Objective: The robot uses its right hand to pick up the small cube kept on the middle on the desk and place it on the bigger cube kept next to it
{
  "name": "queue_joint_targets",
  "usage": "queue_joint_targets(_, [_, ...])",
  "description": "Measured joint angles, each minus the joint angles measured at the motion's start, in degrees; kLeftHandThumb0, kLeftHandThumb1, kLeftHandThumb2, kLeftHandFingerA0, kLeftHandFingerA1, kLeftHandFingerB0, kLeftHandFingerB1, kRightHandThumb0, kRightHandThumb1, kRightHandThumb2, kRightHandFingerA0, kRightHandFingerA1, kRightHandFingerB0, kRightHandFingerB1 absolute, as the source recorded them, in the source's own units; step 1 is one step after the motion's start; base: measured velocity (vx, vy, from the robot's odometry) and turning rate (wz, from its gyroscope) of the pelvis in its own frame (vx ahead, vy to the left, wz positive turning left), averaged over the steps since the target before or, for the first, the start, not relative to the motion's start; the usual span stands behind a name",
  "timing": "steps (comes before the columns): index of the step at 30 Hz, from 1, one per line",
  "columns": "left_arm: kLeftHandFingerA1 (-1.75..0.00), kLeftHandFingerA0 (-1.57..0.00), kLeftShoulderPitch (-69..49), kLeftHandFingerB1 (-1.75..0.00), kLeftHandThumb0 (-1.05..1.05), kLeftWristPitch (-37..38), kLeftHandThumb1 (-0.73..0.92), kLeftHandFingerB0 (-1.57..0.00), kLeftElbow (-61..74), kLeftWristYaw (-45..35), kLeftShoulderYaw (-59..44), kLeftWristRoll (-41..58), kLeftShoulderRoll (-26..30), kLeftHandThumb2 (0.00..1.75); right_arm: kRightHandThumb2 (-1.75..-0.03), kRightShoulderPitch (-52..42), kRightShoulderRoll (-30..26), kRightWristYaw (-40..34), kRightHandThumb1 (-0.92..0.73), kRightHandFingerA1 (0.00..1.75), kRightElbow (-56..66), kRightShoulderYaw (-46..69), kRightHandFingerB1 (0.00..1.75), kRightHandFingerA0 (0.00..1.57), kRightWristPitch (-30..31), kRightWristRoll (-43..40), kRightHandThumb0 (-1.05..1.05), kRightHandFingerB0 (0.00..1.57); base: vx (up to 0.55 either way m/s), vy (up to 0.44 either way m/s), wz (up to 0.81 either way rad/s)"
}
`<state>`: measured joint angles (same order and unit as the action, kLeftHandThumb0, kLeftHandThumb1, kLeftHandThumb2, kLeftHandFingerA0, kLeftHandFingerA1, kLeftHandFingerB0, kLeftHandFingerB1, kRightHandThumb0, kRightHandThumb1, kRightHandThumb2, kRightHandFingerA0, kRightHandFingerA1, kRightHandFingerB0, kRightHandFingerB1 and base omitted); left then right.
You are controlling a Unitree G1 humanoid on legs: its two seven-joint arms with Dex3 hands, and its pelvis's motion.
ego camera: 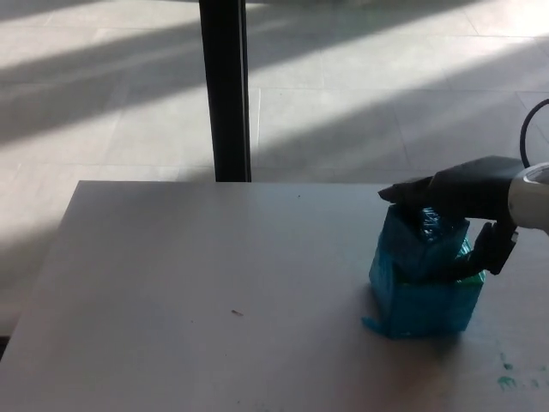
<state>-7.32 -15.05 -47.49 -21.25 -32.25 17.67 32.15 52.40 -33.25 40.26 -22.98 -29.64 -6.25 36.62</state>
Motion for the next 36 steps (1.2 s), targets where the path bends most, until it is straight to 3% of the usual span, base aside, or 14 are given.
queue_joint_targets(12, [-0.51, -0.33, -0.14, -0.40, -0.95, -0.05, 0.81, -0.24, 0.57, 0.05, -0.16, 0.30, 0.01, 0.80, -0.86, 1.36, -0.81, 3.40, -0.50, 0.24, 2.26, -1.33, 0.00, 0.00, 3.39, 3.83, -0.84, 0.00, 0.00, 0.000, 0.00])
queue_joint_targets(13, [-0.48, -0.34, -0.14, -0.37, -0.90, -0.05, 0.92, -0.27, 0.56, 0.05, -0.16, 0.39, 0.01, 0.71, -0.67, 1.36, -0.64, 3.27, -0.40, 0.00, 2.77, -1.06, 0.00, 0.00, 3.62, 4.05, -0.82, 0.00, 0.00, 0.000, 0.00])
queue_joint_targets(14, [-0.51, -0.34, -0.13, -0.40, -0.95, -0.05, 0.81, -0.25, 0.48, 0.05, -0.15, 0.47, 0.01, 0.81, -0.85, 1.36, -0.44, 3.00, -0.48, 0.24, 3.16, -0.80, 0.01, 0.00, 3.74, 4.14, -0.81, 0.00, 0.00, 0.000, 0.00])
queue_joint_targets(16, [-0.49, -0.37, -0.03, -0.37, -0.90, -0.04, 0.92, -0.28, 0.15, 0.06, -0.13, 0.50, 0.02, 0.70, -0.66, 1.36, 0.03, 2.32, -0.40, 0.00, 3.59, -0.14, 0.00, 0.00, 3.82, 4.23, -0.82, 0.00, 0.00, 0.000, 0.00])
queue_joint_targets(17, [-0.52, -0.34, 0.07, -0.41, -0.96, -0.04, 0.79, -0.24, 0.01, 0.08, -0.13, 0.53, 0.02, 0.85, -0.89, 1.36, 0.30, 1.96, -0.52, 0.23, 3.78, 0.16, 0.00, 0.00, 3.90, 4.36, -0.85, 0.00, 0.00, 0.000, 0.00])
queue_joint_targets(18, [-0.49, -0.36, 0.15, -0.37, -0.89, -0.04, 0.92, -0.27, -0.08, 0.10, -0.12, 0.53, 0.02, 0.70, -0.89, 1.36, 0.53, 1.71, -0.55, 0.22, 3.95, 0.46, 0.00, 0.00, 3.95, 4.42, -0.89, 0.00, 0.00, 0.000, 0.00])
queue_joint_targets(24, [-0.52, -0.33, 0.14, -0.40, -0.95, -0.03, 0.81, -0.24, -0.29, 0.12, -0.09, 0.56, 0.00, 0.81, -0.92, 3.07, 1.14, 1.19, -0.54, 0.23, 5.47, 3.77, 0.00, 0.00, 4.26, 4.13, -0.88, 0.00, 0.00, 0.000, 0.00])
queue_joint_targets(25, [-0.48, -0.33, 0.13, -0.37, -0.90, -0.03, 0.92, -0.27, -0.32, 0.12, -0.10, 0.56, 0.00, 0.72, -0.56, 3.37, 1.09, 1.24, -0.46, 0.00, 5.46, 4.15, 0.00, 0.00, 4.26, 4.01, -0.92, 0.00, 0.00, 0.000, 0.00])
queue_joint_targets(26, [-0.49, -0.32, 0.12, -0.37, -0.90, -0.04, 0.91, -0.24, -0.32, 0.12, -0.10, 0.58, 0.00, 0.74, -0.89, 3.97, 0.79, 1.57, -0.50, 0.26, 5.39, 5.20, 0.01, 0.00, 4.25, 3.55, -0.84, 0.00, 0.00, 0.000, 0.00])
queue_joint_targets(27, [-0.49, -0.32, 0.01, -0.37, -0.90, -0.04, 0.91, -0.24, -0.26, 0.11, -0.09, 0.57, 0.00, 0.74, -0.89, 4.38, 0.35, 1.93, -0.50, 0.26, 5.32, 6.12, 0.01, 0.00, 4.26, 3.10, -0.84, 0.00, 0.00, 0.000, 0.00])
queue_joint_targets(28, [-0.49, -0.31, -0.17, -0.37, -0.88, -0.04, 0.92, -0.25, -0.11, 0.11, -0.09, 0.58, 0.00, 0.72, -0.56, 4.75, -0.21, 2.49, -0.48, 0.00, 5.21, 7.20, 0.00, 0.00, 4.28, 2.48, -0.93, 0.00, 0.00, 0.000, 0.00])
queue_joint_targets(33, [-0.48, -0.31, -0.69, -0.37, -0.89, -0.04, 0.92, -0.25, 0.14, 0.12, -0.22, 0.74, -0.06, 0.72, -0.55, 6.19, -4.16, 5.67, -0.46, 0.00, 3.30, 11.12, 0.00, 0.00, 4.06, -0.61, -0.91, 0.00, 0.00, 0.000, 0.00])
queue_joint_targets(35, [-0.49, -0.32, -0.81, -0.37, -0.88, -0.05, 0.92, -0.25, 0.14, 0.12, -0.22, 0.76, -0.09, 0.71, -0.57, 6.50, -6.18, 6.99, -0.48, 0.00, 2.01, 12.53, 0.00, 0.00, 4.02, -1.73, -0.89, 0.00, 0.00, 0.000, 0.00])
queue_joint_targets(36, [-0.49, -0.32, -0.78, -0.38, -0.88, -0.04, 0.92, -0.25, 0.07, 0.12, -0.22, 0.78, -0.11, 0.71, -0.94, 6.52, -7.31, 7.49, -0.54, 0.12, 0.96, 13.69, 0.00, 0.00, 3.94, -2.57, -0.97, 0.00, 0.00, 0.000, 0.00])
